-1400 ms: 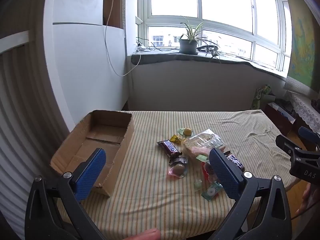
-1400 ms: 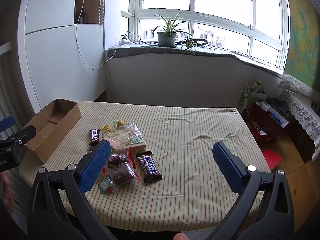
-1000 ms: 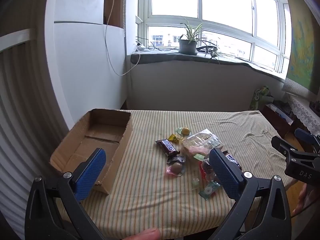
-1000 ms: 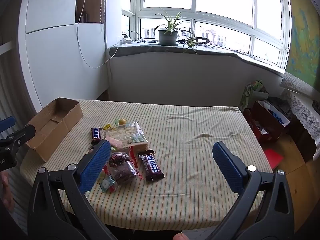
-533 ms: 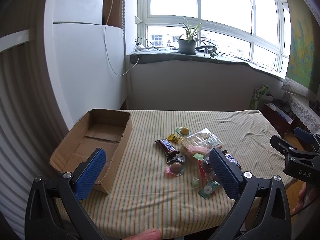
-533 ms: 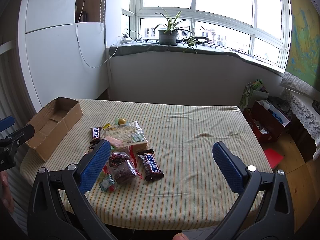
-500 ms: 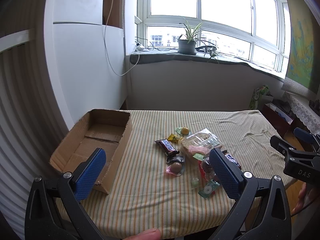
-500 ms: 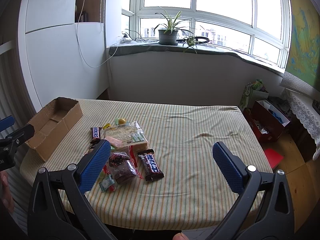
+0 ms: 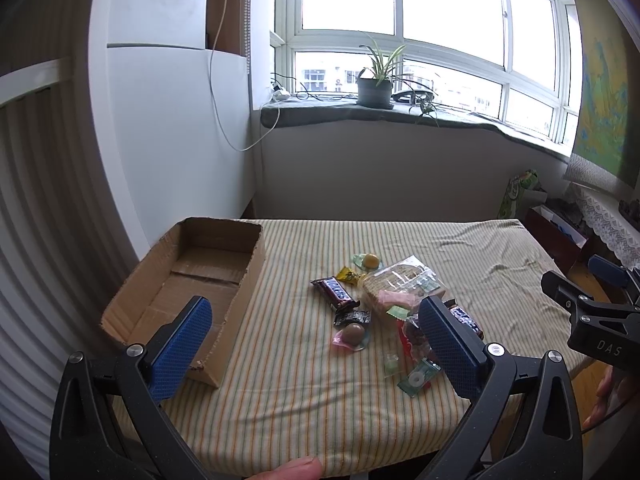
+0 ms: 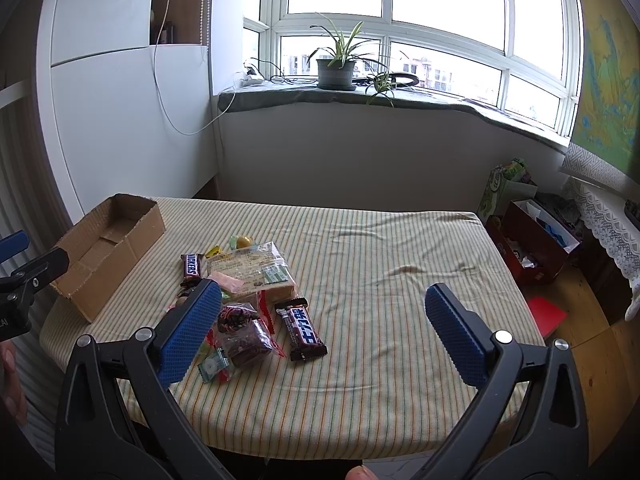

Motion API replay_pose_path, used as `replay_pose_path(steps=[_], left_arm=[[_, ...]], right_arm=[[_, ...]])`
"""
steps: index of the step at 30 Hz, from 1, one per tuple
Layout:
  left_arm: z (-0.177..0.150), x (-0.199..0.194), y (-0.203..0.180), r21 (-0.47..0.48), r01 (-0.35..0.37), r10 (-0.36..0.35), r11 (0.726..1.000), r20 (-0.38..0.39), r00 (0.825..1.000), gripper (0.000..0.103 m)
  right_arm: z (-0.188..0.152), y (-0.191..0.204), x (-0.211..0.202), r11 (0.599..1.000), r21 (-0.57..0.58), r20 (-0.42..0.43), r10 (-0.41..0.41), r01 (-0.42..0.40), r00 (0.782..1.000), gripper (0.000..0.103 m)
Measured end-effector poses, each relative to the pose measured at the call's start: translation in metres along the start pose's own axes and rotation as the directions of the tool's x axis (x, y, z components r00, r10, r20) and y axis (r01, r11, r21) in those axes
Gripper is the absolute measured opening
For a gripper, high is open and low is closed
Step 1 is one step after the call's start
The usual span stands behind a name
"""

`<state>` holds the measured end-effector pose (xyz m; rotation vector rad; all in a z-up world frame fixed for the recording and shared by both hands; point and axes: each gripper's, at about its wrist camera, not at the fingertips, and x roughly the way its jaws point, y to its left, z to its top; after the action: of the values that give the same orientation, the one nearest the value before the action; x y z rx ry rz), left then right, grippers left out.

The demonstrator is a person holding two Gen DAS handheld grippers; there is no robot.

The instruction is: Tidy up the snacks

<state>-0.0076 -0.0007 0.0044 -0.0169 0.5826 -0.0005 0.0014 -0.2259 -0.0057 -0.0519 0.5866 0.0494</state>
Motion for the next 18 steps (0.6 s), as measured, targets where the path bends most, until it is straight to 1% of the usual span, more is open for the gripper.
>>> replay_pose_path(steps=[18], left_arm=[[0.0002,-0.0004,0.0005,-0.001,0.001,-0.001,1.000,-0.002,1.000,0.103]], right_arm=[[-0.0017,0.0011,0.0013,1.000,-0.004,-0.004,0.000,0.000,1.000,0.103]])
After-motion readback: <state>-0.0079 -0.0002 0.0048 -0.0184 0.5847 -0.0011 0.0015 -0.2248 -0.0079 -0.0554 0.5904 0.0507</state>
